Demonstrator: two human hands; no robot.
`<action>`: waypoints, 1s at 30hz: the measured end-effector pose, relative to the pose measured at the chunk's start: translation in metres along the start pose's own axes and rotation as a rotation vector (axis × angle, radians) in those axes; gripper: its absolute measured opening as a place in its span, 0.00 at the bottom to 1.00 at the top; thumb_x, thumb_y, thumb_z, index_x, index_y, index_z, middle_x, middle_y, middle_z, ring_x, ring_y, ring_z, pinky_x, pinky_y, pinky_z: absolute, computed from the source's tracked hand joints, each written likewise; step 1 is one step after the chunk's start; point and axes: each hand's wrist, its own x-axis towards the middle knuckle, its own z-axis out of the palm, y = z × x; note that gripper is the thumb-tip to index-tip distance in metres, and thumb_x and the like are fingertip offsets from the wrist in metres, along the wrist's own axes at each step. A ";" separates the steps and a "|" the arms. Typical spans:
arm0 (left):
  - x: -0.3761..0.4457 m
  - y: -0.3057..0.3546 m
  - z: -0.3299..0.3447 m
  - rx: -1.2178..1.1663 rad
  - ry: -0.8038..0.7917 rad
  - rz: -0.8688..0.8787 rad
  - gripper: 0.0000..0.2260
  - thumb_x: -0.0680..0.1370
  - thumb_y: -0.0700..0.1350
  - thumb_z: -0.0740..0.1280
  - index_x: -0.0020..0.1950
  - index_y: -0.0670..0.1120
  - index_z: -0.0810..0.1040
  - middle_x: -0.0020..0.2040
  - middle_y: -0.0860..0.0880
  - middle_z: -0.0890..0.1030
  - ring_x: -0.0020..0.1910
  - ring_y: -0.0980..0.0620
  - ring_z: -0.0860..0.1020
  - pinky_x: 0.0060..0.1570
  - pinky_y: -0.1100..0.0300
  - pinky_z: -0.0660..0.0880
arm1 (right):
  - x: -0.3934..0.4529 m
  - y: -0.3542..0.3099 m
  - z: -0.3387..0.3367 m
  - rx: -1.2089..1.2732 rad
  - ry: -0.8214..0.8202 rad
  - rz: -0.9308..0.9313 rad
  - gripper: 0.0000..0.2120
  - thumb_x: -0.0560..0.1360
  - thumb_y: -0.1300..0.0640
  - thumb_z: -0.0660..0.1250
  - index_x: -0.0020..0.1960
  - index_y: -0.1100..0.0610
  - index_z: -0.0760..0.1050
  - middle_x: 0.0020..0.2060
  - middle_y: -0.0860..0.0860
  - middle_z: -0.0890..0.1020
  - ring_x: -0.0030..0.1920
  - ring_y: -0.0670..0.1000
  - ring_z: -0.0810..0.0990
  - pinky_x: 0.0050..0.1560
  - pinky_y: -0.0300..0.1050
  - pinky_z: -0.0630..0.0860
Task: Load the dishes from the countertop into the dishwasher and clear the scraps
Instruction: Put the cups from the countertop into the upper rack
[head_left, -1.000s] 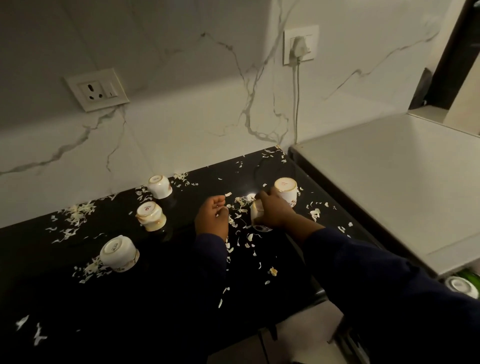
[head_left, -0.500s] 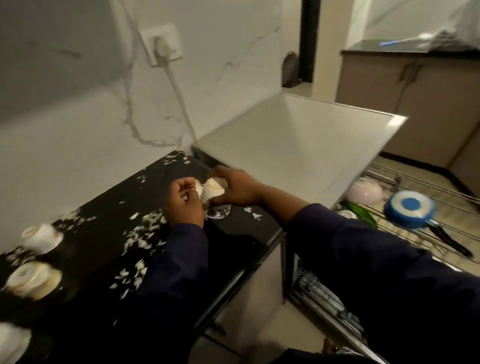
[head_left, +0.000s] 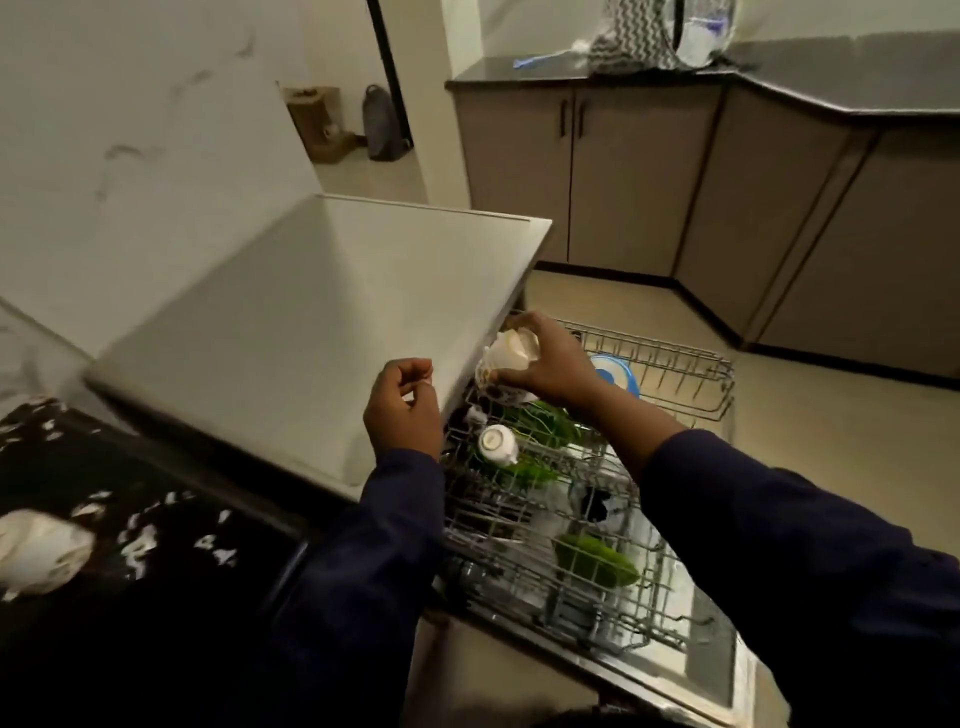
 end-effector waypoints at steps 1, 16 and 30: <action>-0.003 -0.002 0.019 0.000 -0.002 -0.026 0.09 0.73 0.33 0.63 0.43 0.47 0.76 0.44 0.48 0.79 0.43 0.52 0.77 0.37 0.79 0.69 | 0.004 0.022 -0.006 -0.024 -0.019 0.028 0.30 0.65 0.52 0.77 0.63 0.55 0.69 0.61 0.54 0.74 0.59 0.54 0.73 0.51 0.40 0.68; -0.028 -0.138 0.131 0.129 -0.063 -0.312 0.14 0.75 0.33 0.62 0.41 0.52 0.74 0.42 0.50 0.79 0.42 0.59 0.76 0.41 0.74 0.71 | 0.038 0.240 0.106 -0.229 -0.350 0.198 0.30 0.68 0.54 0.73 0.66 0.55 0.65 0.62 0.56 0.72 0.61 0.57 0.70 0.58 0.46 0.68; -0.030 -0.190 0.153 0.100 -0.069 -0.441 0.17 0.75 0.30 0.60 0.40 0.54 0.73 0.40 0.55 0.77 0.38 0.68 0.76 0.39 0.74 0.72 | 0.038 0.278 0.138 -0.265 -0.390 0.171 0.31 0.70 0.53 0.72 0.69 0.54 0.64 0.65 0.54 0.69 0.64 0.57 0.67 0.62 0.47 0.66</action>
